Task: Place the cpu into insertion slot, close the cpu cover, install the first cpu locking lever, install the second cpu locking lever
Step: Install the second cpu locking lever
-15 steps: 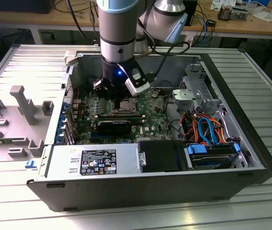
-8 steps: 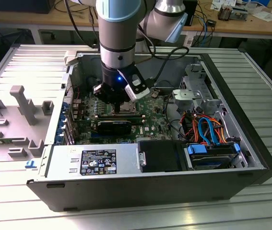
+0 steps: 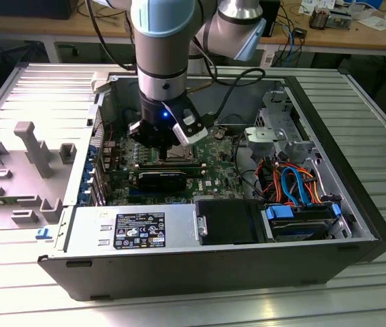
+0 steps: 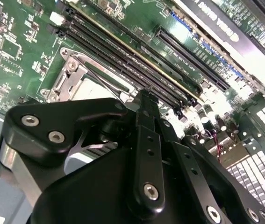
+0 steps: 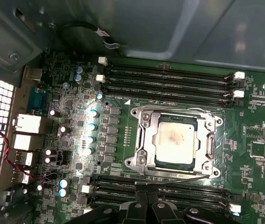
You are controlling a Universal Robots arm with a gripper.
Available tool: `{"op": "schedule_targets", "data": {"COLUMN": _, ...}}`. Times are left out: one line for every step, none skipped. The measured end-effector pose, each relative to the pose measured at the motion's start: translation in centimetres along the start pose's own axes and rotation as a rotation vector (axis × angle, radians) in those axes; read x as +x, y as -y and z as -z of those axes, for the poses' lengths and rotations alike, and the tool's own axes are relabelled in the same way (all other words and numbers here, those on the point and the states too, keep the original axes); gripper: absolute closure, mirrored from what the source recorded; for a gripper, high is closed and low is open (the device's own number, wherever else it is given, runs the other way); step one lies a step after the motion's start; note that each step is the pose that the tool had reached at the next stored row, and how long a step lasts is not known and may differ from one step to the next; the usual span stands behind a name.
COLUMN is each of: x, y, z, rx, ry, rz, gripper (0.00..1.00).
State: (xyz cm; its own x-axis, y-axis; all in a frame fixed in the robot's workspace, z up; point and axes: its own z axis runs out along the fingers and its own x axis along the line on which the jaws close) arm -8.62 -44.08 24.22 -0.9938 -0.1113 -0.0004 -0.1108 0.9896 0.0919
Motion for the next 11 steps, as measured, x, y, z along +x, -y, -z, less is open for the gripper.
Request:
{"op": "schedule_targets", "data": {"x": 0.0, "y": -0.03, "z": 0.39, "rx": 0.0, "ry": -0.0001, "rz": 0.0, "gripper": 0.89}}
{"op": "schedule_targets", "data": {"x": -0.02, "y": -0.05, "z": 0.63, "rx": 0.0, "ry": -0.0001, "rz": 0.0, "gripper": 0.89}}
{"op": "schedule_targets", "data": {"x": -0.04, "y": -0.07, "z": 0.92, "rx": 0.0003, "ry": -0.0001, "rz": 0.0, "gripper": 0.89}}
{"op": "schedule_targets", "data": {"x": -0.06, "y": -0.08, "z": 1.11, "rx": 0.0007, "ry": -0.0002, "rz": 0.0, "gripper": 0.89}}
{"op": "schedule_targets", "data": {"x": -0.08, "y": -0.09, "z": 1.27, "rx": 0.0012, "ry": -0.0002, "rz": 0.0, "gripper": 0.89}}
{"op": "schedule_targets", "data": {"x": -0.09, "y": -0.11, "z": 1.42, "rx": 0.0013, "ry": -0.0002, "rz": 0.0, "gripper": 0.89}}
{"op": "schedule_targets", "data": {"x": -0.09, "y": -0.14, "z": 1.73, "rx": 0.0014, "ry": -0.0003, "rz": 0.0, "gripper": 0.89}}
{"op": "schedule_targets", "data": {"x": -0.1, "y": -0.19, "z": 2.33, "rx": 0.0014, "ry": -0.0002, "rz": 0.0, "gripper": 0.89}}
{"op": "schedule_targets", "data": {"x": -0.1, "y": -0.22, "z": 2.63, "rx": 0.0014, "ry": -0.0002, "rz": 0.0, "gripper": 0.89}}
{"op": "schedule_targets", "data": {"x": -0.1, "y": -0.24, "z": 2.8, "rx": 0.0015, "ry": -0.0002, "rz": 0.0, "gripper": 0.89}}
{"op": "schedule_targets", "data": {"x": -0.38, "y": -0.21, "z": 2.84, "rx": 0.0006, "ry": -0.0001, "rz": 0.0, "gripper": 0.89}}
